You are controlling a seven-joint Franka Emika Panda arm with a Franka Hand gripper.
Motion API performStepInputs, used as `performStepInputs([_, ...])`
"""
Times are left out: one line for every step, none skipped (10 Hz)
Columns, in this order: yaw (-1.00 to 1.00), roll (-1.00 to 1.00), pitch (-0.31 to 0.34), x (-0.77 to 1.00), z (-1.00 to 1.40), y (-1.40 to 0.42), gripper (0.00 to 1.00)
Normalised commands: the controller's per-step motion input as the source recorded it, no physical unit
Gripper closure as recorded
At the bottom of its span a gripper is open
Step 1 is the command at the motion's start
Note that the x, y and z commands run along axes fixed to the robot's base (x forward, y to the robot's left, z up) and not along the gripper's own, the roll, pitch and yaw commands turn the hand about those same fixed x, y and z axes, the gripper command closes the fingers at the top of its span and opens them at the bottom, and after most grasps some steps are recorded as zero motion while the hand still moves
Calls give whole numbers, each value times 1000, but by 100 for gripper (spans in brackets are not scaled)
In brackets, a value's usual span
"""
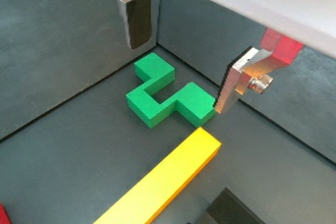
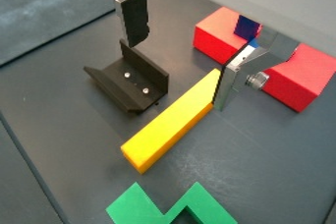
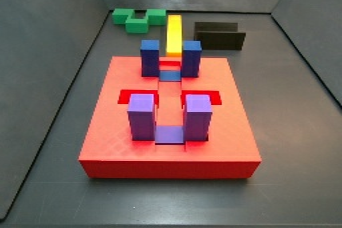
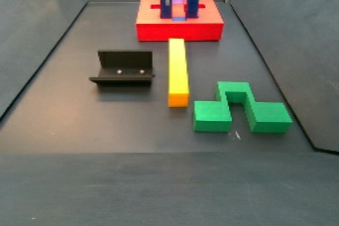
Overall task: Pick up the yellow object. Move up. Move to above the board. Insert the yellow object.
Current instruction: Pick up the yellow object.
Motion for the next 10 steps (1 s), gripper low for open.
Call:
performStepInputs([0, 46, 0, 423, -246, -220, 0])
performStepInputs([0, 60, -36, 491, -371, -329, 0])
performStepInputs([0, 53, -56, 540, -423, -311, 0])
performStepInputs([0, 0, -109, 486, -389, -217, 0])
performStepInputs([0, 0, -149, 317, -457, -217, 0])
performStepInputs([0, 0, -146, 151, -540, -263, 0])
performStepInputs([26, 16, -117, 0, -586, -320, 0])
performStepInputs([51, 24, -100, -20, -563, -314, 0])
performStepInputs([103, 29, -84, -63, -574, -260, 0])
performStepInputs([109, 0, -93, 0, -509, -77, 0])
